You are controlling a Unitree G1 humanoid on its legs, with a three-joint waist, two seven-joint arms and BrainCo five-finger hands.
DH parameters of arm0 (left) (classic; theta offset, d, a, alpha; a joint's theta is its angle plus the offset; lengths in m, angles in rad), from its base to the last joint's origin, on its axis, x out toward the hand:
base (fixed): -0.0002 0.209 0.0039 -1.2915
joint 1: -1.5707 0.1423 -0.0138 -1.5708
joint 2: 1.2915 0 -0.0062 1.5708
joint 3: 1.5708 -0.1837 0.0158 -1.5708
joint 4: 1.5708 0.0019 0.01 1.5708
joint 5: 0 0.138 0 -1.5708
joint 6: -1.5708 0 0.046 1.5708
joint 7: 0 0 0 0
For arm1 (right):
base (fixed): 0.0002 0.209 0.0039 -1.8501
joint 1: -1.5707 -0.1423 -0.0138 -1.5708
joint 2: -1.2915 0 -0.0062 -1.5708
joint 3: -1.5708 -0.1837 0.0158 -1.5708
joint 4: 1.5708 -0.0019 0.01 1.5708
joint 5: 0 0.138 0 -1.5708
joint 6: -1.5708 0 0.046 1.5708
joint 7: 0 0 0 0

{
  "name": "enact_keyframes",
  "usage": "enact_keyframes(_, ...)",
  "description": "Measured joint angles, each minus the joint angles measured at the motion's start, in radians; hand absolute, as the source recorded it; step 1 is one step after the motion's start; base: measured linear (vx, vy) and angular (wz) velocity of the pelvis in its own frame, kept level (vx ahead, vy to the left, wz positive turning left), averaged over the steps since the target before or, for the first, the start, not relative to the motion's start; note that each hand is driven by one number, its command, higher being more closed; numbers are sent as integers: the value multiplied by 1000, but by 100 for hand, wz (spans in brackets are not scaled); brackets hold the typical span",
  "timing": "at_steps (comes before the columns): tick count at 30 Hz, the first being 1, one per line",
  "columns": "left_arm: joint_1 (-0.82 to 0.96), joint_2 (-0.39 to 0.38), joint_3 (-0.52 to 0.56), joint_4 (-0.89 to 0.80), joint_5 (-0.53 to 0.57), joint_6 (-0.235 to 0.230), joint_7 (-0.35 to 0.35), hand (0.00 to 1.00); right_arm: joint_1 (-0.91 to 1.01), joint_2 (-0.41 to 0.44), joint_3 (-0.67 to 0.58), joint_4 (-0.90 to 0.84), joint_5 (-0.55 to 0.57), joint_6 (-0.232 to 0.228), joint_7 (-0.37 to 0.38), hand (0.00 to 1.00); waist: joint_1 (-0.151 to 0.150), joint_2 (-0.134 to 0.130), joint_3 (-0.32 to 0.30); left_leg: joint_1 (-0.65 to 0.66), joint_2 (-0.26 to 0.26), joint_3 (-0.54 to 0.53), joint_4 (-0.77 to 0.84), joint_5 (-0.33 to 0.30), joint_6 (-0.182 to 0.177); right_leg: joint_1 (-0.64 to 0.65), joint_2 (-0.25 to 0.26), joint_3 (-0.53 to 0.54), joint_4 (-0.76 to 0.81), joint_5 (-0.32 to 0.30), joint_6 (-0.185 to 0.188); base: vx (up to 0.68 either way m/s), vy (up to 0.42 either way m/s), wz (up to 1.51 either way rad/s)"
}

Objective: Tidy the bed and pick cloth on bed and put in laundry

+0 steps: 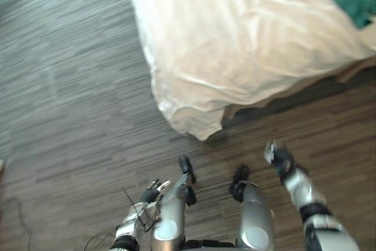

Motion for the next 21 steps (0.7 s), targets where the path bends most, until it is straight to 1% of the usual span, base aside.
enact_keyframes(1,0,4,0,-3,10,1,0,0,66,23,-8,2,-18,-24,9,0,-2,-14,-8,36,7,17,-5,-6,-8,32,18,17,-36,15,0,73,-13,-50)
enact_keyframes(2,0,0,1,-1,16,1,2,0,91,37,-9,7,-32,-38,15,0,-3,-19,-15,54,9,25,-13,-6,-8,48,27,25,-54,22,0,55,-1,-54)
enact_keyframes(3,0,-14,7,3,35,5,6,0,134,64,-12,15,-52,-58,26,0,-6,-26,-41,84,15,40,-33,-7,-10,73,45,37,-94,32,8,45,11,-41)
enact_keyframes(4,0,-31,9,14,46,9,17,0,172,92,-12,25,-84,-83,31,0,-11,-33,-72,105,20,52,-44,-9,-12,103,57,41,-138,48,8,49,15,-35)
enact_keyframes(5,1,-40,10,25,48,10,20,0,185,106,-12,36,-92,-91,35,0,-14,-35,-89,120,21,57,-54,-9,-12,119,65,43,-162,59,10,52,18,-24)
enact_keyframes(7,10,-60,22,64,69,13,36,0,209,136,-22,50,-123,-119,71,0,-29,-41,-152,170,21,80,-83,-15,-21,182,87,51,-243,86,9,65,18,-22)
enact_keyframes(9,26,-65,37,78,88,17,46,0,216,149,-23,51,-154,-137,74,0,-27,-41,-192,203,19,103,-105,-21,-30,213,98,70,-290,107,11,63,18,-34)
enact_keyframes(10,39,-66,56,99,129,36,67,0,220,165,-23,59,-188,-154,71,0,-28,-40,-233,228,19,126,-120,-25,-36,241,110,83,-337,126,15,86,-2,-43)
enact_keyframes(13,46,-63,99,138,212,78,94,0,221,188,-22,80,-265,-150,56,0,-22,-38,-280,272,19,162,-124,-42,-51,285,122,123,-391,152,18,82,-12,-37)
enact_keyframes(15,58,-64,117,138,242,83,103,0,221,187,-22,83,-281,-131,42,0,-21,-37,-288,295,18,180,-113,-49,-55,299,126,155,-398,159,16,66,2,-42)
enact_keyframes(16,61,-59,139,138,246,87,103,0,218,188,-23,90,-306,-113,29,0,-18,-46,-292,293,22,165,-60,-66,-55,305,122,183,-399,160,14,108,-52,-74)
enact_keyframes(17,62,-52,163,138,246,87,102,0,206,187,-23,127,-340,-104,22,0,1,-66,-300,280,24,81,13,-71,-48,300,110,233,-394,163,10,105,-75,-86)
enact_keyframes(18,65,-53,177,138,246,86,102,0,200,184,-22,145,-356,-102,22,0,10,-73,-305,267,26,27,59,-84,-29,293,107,265,-385,163,9,89,-105,-129)
enact_keyframes(19,79,-54,195,138,245,83,100,0,181,174,-20,179,-375,-101,21,0,24,-74,-310,225,29,-96,160,-146,11,277,107,329,-370,163,8,18,-28,-172)
enact_keyframes(20,99,-63,196,141,244,74,99,0,165,156,-10,211,-389,-101,21,0,47,-53,-323,211,17,-253,205,-220,7,250,122,415,-366,165,3,-20,89,-195)
enact_keyframes(21,108,-74,208,141,234,68,100,0,159,144,-10,222,-390,-102,21,0,59,-35,-334,212,16,-310,217,-253,9,235,141,461,-367,169,3,-41,137,-221)
